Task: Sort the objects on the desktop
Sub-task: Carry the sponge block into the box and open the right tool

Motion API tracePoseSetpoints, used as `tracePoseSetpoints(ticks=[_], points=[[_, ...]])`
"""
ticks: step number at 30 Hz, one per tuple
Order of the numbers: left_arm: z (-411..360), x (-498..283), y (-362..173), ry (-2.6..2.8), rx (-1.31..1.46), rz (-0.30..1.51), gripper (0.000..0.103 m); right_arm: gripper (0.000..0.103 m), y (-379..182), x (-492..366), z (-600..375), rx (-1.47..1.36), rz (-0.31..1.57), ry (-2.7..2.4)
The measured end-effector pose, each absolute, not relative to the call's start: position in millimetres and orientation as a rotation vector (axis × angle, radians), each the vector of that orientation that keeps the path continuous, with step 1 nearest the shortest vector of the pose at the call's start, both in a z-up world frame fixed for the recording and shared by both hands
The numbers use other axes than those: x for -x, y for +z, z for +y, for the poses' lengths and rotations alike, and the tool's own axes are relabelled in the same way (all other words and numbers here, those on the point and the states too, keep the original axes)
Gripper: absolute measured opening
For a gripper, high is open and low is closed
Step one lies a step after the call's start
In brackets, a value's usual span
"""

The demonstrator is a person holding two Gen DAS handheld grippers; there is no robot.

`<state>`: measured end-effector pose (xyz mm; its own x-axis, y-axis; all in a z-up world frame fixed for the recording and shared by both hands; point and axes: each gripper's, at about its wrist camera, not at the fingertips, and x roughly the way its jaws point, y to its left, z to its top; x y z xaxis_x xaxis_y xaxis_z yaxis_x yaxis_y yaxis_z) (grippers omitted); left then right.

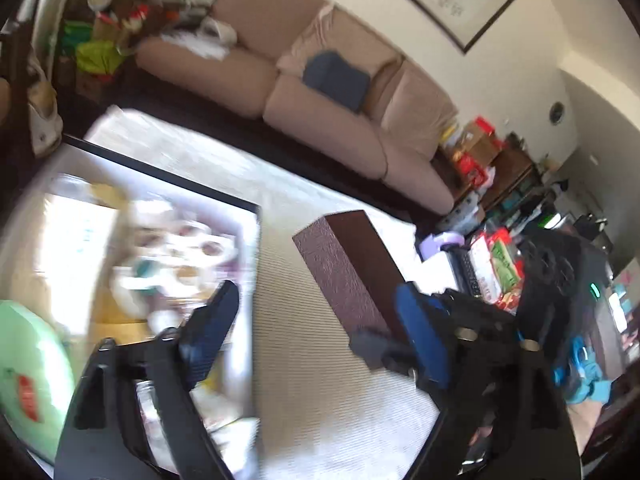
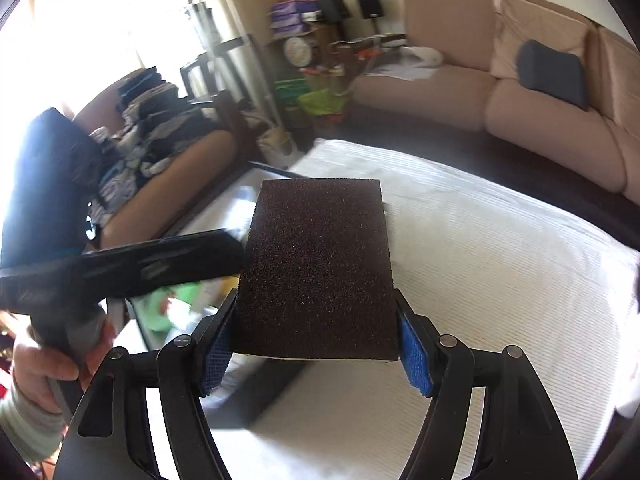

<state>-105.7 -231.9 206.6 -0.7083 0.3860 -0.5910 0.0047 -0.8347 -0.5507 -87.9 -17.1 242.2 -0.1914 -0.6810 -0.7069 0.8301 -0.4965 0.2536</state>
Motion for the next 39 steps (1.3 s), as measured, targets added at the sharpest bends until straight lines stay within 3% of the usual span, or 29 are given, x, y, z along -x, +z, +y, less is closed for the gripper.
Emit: tracePoseSetpoints(ticks=[4,9,13,18,21,26,30,33,39], points=[[-287.3,62.7,190.6,2.681,1.156,-0.81,0.082,0.073,234.0,66.0,-78.9,-0.995,0.295,-1.765],[-341.5,13.5,153.2,2.702,1.159,-1.0,0.082,0.073,210.7,34.5,-148.7,-1.016,0.418,-1.684],[-380.3,-7.5,140.6,2.703,1.102,-1.134,0.082,0.073,189.1,16.8,-205.2,-0.981,0.642,-1.592],[-412.0,-13.5,136.6,2.747,1.059,-1.15,0.082,0.073,172.5,34.9,-238.4,-1.028,0.778,-1.649],[-415.5,-7.2,115.9,2.721,1.142,-1.174,0.082,0.073,170.0,62.4,-231.6,-1.086,0.67,-1.759],[-386.7,10.2,115.3,2.701,1.164,-1.034,0.082,0.073,161.5,92.5,-199.6,-1.147,0.525,-1.767],[-367.5,16.8,119.8,2.633,1.139,-1.006,0.082,0.073,165.4,69.1,-181.7,-0.988,0.673,-1.564],[-358.7,22.5,118.0,2.596,1.136,-1.013,0.082,0.073,156.3,76.1,-175.4,-1.037,0.853,-1.479],[-341.3,32.3,119.1,2.578,1.153,-0.984,0.082,0.074,154.9,97.9,-177.7,-1.166,0.87,-1.341]])
